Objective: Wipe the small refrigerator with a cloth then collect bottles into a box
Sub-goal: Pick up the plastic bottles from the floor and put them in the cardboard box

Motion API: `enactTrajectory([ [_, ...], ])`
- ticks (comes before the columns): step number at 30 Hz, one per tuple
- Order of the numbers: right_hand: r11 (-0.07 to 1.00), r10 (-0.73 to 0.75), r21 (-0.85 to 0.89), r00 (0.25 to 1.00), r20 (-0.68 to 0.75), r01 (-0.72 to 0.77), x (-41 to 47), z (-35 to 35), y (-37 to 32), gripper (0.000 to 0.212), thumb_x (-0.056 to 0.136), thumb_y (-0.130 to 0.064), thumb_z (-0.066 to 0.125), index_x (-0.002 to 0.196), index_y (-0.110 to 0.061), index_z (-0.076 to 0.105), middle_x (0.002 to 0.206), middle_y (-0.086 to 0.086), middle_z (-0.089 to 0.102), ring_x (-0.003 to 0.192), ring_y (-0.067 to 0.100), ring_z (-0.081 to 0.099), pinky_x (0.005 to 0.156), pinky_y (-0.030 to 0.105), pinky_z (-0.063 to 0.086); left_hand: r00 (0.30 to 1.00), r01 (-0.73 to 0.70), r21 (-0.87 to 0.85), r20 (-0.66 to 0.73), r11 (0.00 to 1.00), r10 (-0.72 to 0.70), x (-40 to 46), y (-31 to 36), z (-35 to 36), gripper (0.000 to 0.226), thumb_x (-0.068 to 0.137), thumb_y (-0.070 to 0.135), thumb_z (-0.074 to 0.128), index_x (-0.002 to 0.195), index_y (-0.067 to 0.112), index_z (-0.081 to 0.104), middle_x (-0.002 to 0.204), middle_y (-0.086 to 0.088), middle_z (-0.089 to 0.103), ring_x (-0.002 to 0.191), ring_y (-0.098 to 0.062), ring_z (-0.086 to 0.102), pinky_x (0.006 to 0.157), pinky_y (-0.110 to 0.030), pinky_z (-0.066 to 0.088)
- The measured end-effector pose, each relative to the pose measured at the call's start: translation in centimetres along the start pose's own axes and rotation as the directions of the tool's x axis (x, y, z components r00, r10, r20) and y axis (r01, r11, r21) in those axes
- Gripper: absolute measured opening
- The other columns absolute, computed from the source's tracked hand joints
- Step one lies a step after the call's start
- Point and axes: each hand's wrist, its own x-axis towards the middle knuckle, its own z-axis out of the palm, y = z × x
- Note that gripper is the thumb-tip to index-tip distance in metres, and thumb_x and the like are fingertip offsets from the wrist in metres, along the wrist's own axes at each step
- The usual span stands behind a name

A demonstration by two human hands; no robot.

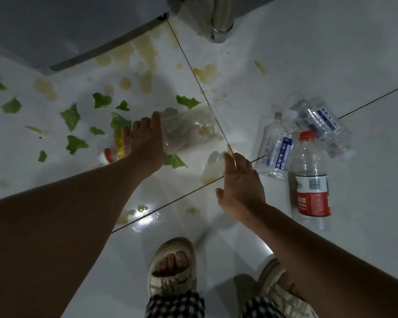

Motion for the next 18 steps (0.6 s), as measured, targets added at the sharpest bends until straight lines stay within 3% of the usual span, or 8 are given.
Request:
enactTrajectory([
  [5,0.997,0.05,0.064,0.998,-0.045,-0.047,-1.3,-1.3,2.1,0.081,0.086,-0.028,0.064,0.148,-0.014,0.014,0.152,0.008,0.023,0.14,0.024,0.024,0.112,0.034,0.028,0.996,0.07,-0.184,0.058,0.98,-0.061,-1.2,2.5,-0.9,0.083,0.065,0.036,0.08,0.128,0.006,0.035,0.122,-0.016,0.048,0.108,-0.036,0.052,0.083,-0.046,0.045],
  [11,0.983,0.162,0.11,0.977,-0.138,-0.148,-4.2,-3.8,6.4,0.078,0.087,-0.028,0.063,0.149,-0.015,0.016,0.152,0.009,0.026,0.14,0.024,0.025,0.114,0.034,0.025,0.991,0.114,-0.331,0.101,0.937,-0.085,-2.8,9.4,-3.4,0.085,0.064,0.041,0.079,0.128,0.006,0.035,0.123,-0.015,0.048,0.112,-0.034,0.049,0.089,-0.043,0.042],
  [18,0.932,0.358,0.157,0.896,-0.263,-0.326,-4.2,-6.3,14.2,0.079,0.085,-0.027,0.065,0.147,-0.008,0.021,0.149,0.014,0.031,0.137,0.027,0.03,0.113,0.037,0.029,0.993,0.1,-0.406,0.092,0.908,-0.068,-2.1,16.3,-5.4,0.087,0.067,0.044,0.077,0.131,0.006,0.034,0.128,-0.015,0.047,0.118,-0.035,0.046,0.093,-0.042,0.039],
])
